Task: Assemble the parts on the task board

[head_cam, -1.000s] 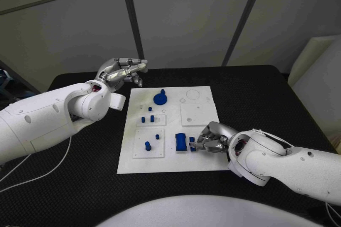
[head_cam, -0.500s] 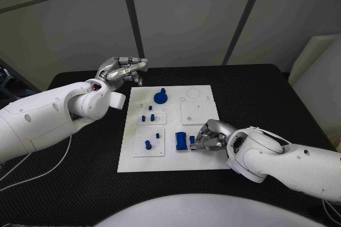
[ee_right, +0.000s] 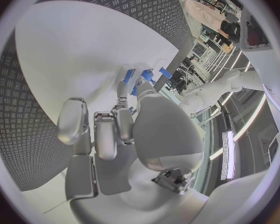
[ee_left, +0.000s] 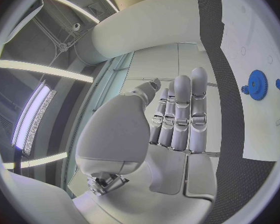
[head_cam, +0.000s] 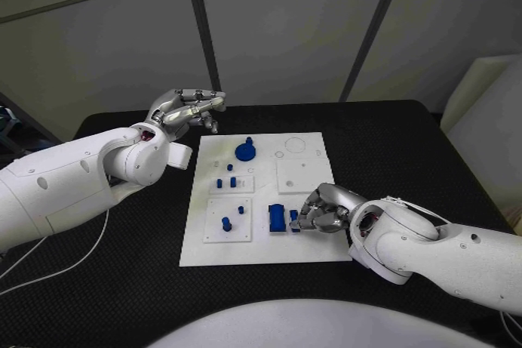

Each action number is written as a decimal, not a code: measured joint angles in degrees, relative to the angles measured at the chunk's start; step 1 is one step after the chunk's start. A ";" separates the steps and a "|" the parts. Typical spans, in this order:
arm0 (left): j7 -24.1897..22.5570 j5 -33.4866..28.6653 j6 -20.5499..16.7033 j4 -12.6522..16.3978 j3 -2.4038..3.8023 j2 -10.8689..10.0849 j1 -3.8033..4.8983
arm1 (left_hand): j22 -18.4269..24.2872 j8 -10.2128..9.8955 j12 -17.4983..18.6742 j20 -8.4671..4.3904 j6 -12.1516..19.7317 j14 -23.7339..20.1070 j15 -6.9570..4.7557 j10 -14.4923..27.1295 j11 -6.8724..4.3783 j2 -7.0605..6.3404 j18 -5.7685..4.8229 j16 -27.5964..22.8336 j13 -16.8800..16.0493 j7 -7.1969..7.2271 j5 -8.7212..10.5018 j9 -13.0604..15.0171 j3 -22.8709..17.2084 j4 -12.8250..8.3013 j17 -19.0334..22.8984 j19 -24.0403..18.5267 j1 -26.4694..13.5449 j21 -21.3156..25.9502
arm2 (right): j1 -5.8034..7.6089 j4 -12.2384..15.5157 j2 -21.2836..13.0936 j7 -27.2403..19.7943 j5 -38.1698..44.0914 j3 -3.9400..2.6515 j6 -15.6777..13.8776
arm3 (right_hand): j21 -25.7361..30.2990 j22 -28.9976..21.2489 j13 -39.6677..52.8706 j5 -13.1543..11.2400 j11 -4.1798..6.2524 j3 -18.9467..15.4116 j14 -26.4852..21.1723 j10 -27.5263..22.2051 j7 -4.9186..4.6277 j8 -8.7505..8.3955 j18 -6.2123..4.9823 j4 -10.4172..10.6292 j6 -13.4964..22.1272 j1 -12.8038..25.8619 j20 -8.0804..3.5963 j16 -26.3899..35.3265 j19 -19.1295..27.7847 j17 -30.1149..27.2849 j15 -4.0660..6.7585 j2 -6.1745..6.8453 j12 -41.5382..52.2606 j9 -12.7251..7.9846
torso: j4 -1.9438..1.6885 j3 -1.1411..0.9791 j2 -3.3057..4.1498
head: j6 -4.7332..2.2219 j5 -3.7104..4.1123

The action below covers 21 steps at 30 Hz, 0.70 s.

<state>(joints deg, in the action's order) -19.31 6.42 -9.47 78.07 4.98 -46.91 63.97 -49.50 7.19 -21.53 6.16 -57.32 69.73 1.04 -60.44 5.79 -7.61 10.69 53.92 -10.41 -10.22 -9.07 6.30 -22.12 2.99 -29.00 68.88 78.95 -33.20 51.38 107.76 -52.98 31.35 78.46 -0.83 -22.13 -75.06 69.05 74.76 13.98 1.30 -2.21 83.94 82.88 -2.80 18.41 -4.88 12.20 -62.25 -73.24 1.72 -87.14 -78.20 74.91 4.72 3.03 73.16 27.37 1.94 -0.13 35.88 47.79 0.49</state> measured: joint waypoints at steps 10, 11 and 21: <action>-0.03 0.00 0.00 -1.19 -0.34 0.81 -0.11 | 0.00 0.00 0.00 0.00 0.00 0.00 0.00 0.00 0.00 0.00 0.00 0.00 0.00 0.00 0.00 -0.05 0.11 0.11 0.07 0.00 0.00 0.00 | -0.03 -2.51 -1.35 -13.77 -6.35 -0.45 -6.01 | 7.17 -8.65 -1.37 -0.68 -2.40 -2.68 0.10 -5.36 -2.79 -3.20 -0.93 0.10 5.98 -3.09 1.68 3.34 5.80 0.00 -1.56 -0.54 -7.78 -1.26 | -0.07 0.15 -0.54 | -1.28 0.45; -0.05 0.00 0.00 -1.36 -0.49 0.85 -0.11 | 0.00 0.00 0.00 0.00 0.00 -0.09 0.09 0.00 0.00 0.00 0.00 0.00 0.00 0.00 0.00 -0.05 0.17 0.17 0.09 0.00 0.00 0.00 | -0.03 -3.24 -1.40 -15.56 -7.75 -0.82 -6.47 | 7.66 -9.19 -1.77 -0.44 -2.56 -2.66 0.08 -5.87 -3.07 -3.52 -0.92 -0.27 6.36 -3.88 1.76 3.64 6.26 0.00 -1.58 -0.78 -8.33 -1.41 | -0.08 0.18 -0.65 | -1.44 0.48; -2.29 -0.94 -1.75 -3.52 -1.71 1.89 -0.35 | 2.16 1.30 -0.84 1.28 0.22 -8.08 1.01 0.62 0.63 0.24 0.00 -4.59 0.07 -0.22 0.00 -0.18 1.21 1.22 3.62 -6.86 -0.24 4.98 | 4.66 -17.78 3.01 -33.80 -29.11 -2.05 -8.12 | 31.38 -32.85 -28.69 -1.75 -5.52 -0.08 -11.52 -25.87 -5.82 -7.33 -4.95 -2.16 10.55 -13.01 4.20 40.85 22.23 -32.39 -4.58 -3.86 -43.30 -4.25 | -0.13 0.72 -2.76 | -4.38 1.07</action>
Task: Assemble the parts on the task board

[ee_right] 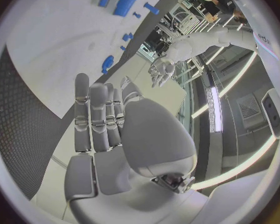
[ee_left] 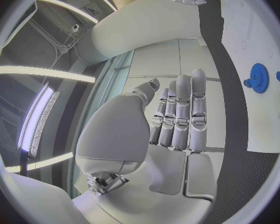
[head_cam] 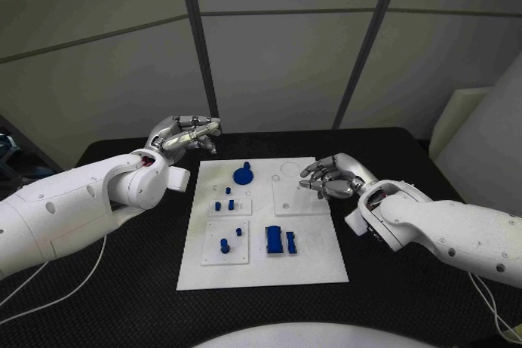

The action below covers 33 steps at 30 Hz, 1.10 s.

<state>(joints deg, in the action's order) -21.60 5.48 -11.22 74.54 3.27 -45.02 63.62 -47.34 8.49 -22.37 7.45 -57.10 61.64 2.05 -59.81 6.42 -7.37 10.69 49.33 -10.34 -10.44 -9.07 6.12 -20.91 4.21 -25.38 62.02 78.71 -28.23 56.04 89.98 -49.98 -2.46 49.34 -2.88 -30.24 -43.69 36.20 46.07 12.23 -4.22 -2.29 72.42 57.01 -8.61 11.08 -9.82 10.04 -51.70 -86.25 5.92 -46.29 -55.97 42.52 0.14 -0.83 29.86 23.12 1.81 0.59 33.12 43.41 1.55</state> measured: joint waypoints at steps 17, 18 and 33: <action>-6.50 -8.08 -4.92 -8.88 -0.13 6.15 -2.19 | 22.63 -3.24 14.00 8.67 3.06 -7.96 7.04 2.35 3.58 -0.49 -0.02 -38.74 6.71 0.40 0.00 -2.31 3.91 3.41 19.50 -20.53 -0.01 24.33 | 3.94 -26.48 15.40 -16.65 -25.67 -0.61 8.40 | 29.24 -20.11 -37.92 -2.59 -4.50 6.85 -12.33 3.43 -2.70 -7.31 0.01 1.34 -1.57 -2.71 8.46 40.78 8.90 -27.98 -7.62 1.59 -23.78 -12.55 | 0.13 0.27 -2.57 | -6.49 0.98; -6.68 -8.33 -5.10 -9.28 -0.13 6.51 -2.30 | 23.31 -3.53 14.53 8.77 3.07 -8.11 7.20 2.36 3.96 -0.05 -0.02 -39.59 6.71 0.41 0.00 -2.31 4.27 3.44 19.97 -20.92 0.44 24.47 | 4.00 -27.49 15.83 -17.04 -26.16 -0.62 8.79 | 29.86 -20.66 -38.72 -2.59 -4.58 7.04 -12.11 3.51 -2.70 -7.31 0.01 1.15 -1.57 -2.67 8.52 41.30 8.58 -28.68 -7.81 1.56 -24.01 -13.02 | 0.09 0.23 -2.57 | -6.76 0.88; -7.03 -9.06 -8.06 -5.39 -0.88 5.95 -2.93 | 32.55 -7.40 19.70 3.26 21.19 -26.04 4.09 21.57 0.60 4.52 -3.57 -44.27 9.62 4.12 3.02 -5.38 10.66 -0.13 24.52 -34.84 -25.90 27.42 | 3.96 -24.51 14.67 -18.39 -29.09 0.12 8.40 | 35.56 -27.13 -45.23 -5.97 -1.56 3.49 -30.25 -15.99 1.10 -10.29 2.03 -3.72 15.76 27.86 3.24 45.32 22.17 -34.95 -3.27 0.92 -28.66 -17.70 | -1.09 -0.32 -2.20 | -8.71 -1.15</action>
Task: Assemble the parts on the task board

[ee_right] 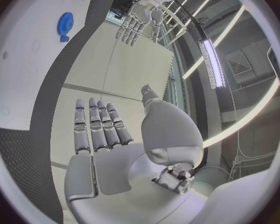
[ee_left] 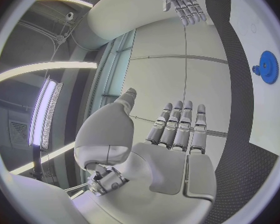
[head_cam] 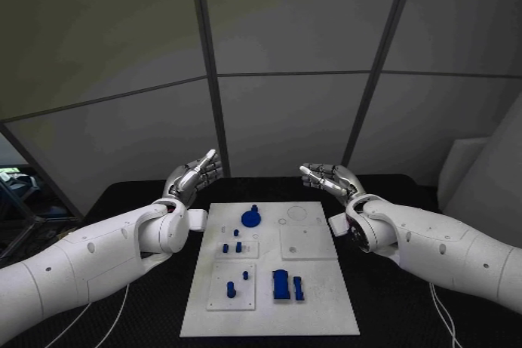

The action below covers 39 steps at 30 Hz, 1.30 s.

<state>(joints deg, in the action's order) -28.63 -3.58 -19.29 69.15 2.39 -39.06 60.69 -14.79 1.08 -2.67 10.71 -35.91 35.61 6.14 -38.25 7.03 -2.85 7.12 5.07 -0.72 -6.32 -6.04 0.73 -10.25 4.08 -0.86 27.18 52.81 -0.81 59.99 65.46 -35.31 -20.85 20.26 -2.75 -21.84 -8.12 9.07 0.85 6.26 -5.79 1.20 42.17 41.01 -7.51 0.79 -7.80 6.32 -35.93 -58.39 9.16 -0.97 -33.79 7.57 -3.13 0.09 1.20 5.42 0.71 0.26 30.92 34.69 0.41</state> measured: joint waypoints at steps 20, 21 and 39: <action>-0.17 2.32 -21.27 20.62 -2.43 -5.57 -0.62 | 8.39 -0.81 2.28 -7.68 20.40 -20.24 -5.81 21.73 -6.43 2.76 -0.05 -4.69 0.64 5.91 5.41 -0.63 7.34 -3.94 0.78 -15.49 -29.96 0.44 | 0.04 24.13 -9.32 -6.42 -16.90 2.78 -18.39 | 7.03 -7.35 -0.77 -5.75 5.50 -1.16 -23.58 -22.88 6.73 -0.56 5.28 -5.64 20.10 32.63 -7.46 0.69 18.81 -6.77 2.99 -0.11 -0.78 -5.18 | -0.71 -0.26 0.25 | -0.31 -0.41; -0.18 2.39 -21.79 20.65 -2.43 -5.58 -0.62 | 8.66 -0.81 2.28 -8.14 20.96 -20.81 -5.90 22.32 -6.58 2.79 -0.06 -4.72 0.64 6.00 5.63 -0.65 7.77 -3.94 0.78 -15.95 -30.84 0.44 | 0.04 24.27 -9.36 -6.66 -17.42 2.78 -18.95 | 7.03 -7.59 -0.77 -5.75 5.58 -1.16 -24.31 -23.58 6.85 -0.57 5.72 -5.64 20.69 33.61 -7.68 0.69 19.33 -6.89 3.04 -0.10 -0.78 -5.19 | -0.71 -0.26 0.25 | -0.31 -0.41; -0.21 2.76 -24.35 20.69 -2.43 -5.61 -0.62 | 14.30 -0.79 2.28 -10.49 28.77 -28.35 -6.14 30.59 -7.07 2.79 -0.03 -4.72 0.65 6.29 5.63 -0.66 9.85 -4.01 0.77 -21.41 -42.22 0.44 | 0.05 24.36 -9.37 -7.97 -20.05 2.78 -21.65 | 7.74 -8.92 -0.76 -5.97 5.74 -1.16 -33.42 -32.38 7.45 -0.56 6.97 -5.95 28.41 46.26 -9.08 0.69 26.65 -7.45 3.14 -0.13 -0.99 -5.31 | -0.72 -0.26 0.26 | -0.30 -0.41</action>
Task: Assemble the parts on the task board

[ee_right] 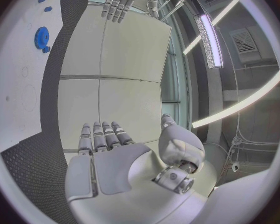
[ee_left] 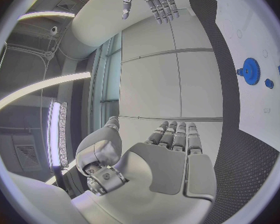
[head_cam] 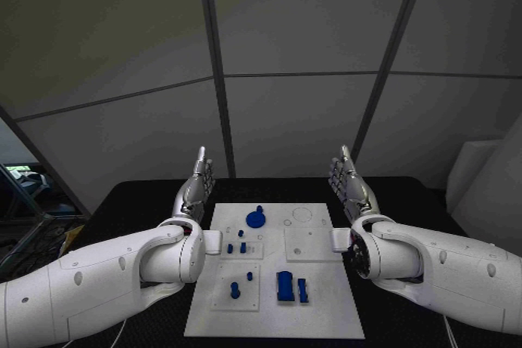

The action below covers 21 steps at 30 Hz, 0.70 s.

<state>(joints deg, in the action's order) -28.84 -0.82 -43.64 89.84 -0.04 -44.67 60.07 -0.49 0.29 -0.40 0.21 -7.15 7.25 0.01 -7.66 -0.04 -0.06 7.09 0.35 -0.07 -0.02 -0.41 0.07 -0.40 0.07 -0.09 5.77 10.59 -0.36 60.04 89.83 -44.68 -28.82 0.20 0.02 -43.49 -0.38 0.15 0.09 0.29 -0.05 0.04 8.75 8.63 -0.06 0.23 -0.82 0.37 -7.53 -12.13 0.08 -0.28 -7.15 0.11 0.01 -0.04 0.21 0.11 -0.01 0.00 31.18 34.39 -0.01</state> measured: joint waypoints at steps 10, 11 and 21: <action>-0.01 0.05 -0.22 0.02 0.00 0.00 0.00 | 0.42 0.02 0.00 -0.20 6.74 -6.84 0.00 7.08 0.05 0.04 0.00 0.00 -0.01 0.03 0.22 0.01 0.00 0.00 -0.01 -5.48 -8.63 0.00 | 0.00 0.02 0.00 -0.15 -0.24 0.00 -0.24 | 0.00 -0.07 0.01 0.00 0.04 0.00 -6.46 -7.51 0.06 0.00 -0.02 0.00 6.50 6.68 -0.04 -0.01 6.14 -0.06 -0.02 0.06 0.00 -0.05 | 0.01 0.00 0.00 | -0.01 -0.01; -0.01 0.05 -0.24 0.02 0.00 0.00 0.00 | 0.43 0.02 0.00 -0.19 6.95 -6.94 -0.01 7.34 -0.01 0.07 0.00 0.00 -0.01 0.01 0.22 0.01 0.00 0.00 -0.01 -5.48 -9.89 0.00 | 0.00 0.02 0.00 -0.16 -0.26 0.00 -0.25 | 0.00 -0.07 0.01 0.00 0.04 0.00 -7.80 -7.97 0.09 0.00 -0.01 0.00 7.06 9.29 -0.10 -0.01 6.67 -0.06 0.00 0.02 0.00 -0.05 | 0.00 0.00 0.00 | -0.01 -0.01; -0.01 0.06 -0.30 0.02 0.00 0.00 0.00 | 0.44 0.02 0.00 -0.19 6.95 -6.94 -0.01 7.42 0.07 0.01 0.00 0.00 -0.03 0.01 0.22 0.01 0.00 0.00 -0.01 -5.48 -10.22 0.00 | 0.00 0.02 0.00 -0.19 -0.34 0.00 -0.30 | 0.00 -0.06 -0.04 0.00 0.05 0.00 -8.55 -8.34 0.08 0.00 -0.02 0.00 7.23 11.76 -0.09 -0.02 6.84 -0.06 0.00 0.11 0.00 -0.05 | 0.00 0.00 -0.01 | -0.01 -0.01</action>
<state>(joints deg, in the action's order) -28.85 -0.76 -43.94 89.85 -0.04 -44.68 60.07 -0.05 0.31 -0.40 0.02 -0.20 0.31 0.00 -0.24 0.04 -0.05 7.08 0.35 -0.10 -0.01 -0.19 0.08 -0.40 0.07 -0.10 0.29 0.37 -0.37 60.05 89.84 -44.68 -29.01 -0.13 0.02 -43.80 -0.38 0.08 0.05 0.29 0.00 0.05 0.20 0.29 0.01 0.23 -0.84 0.37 -0.29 -0.37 -0.01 -0.29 -0.31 0.05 0.00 0.07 0.21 0.06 -0.01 0.00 31.18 34.38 -0.01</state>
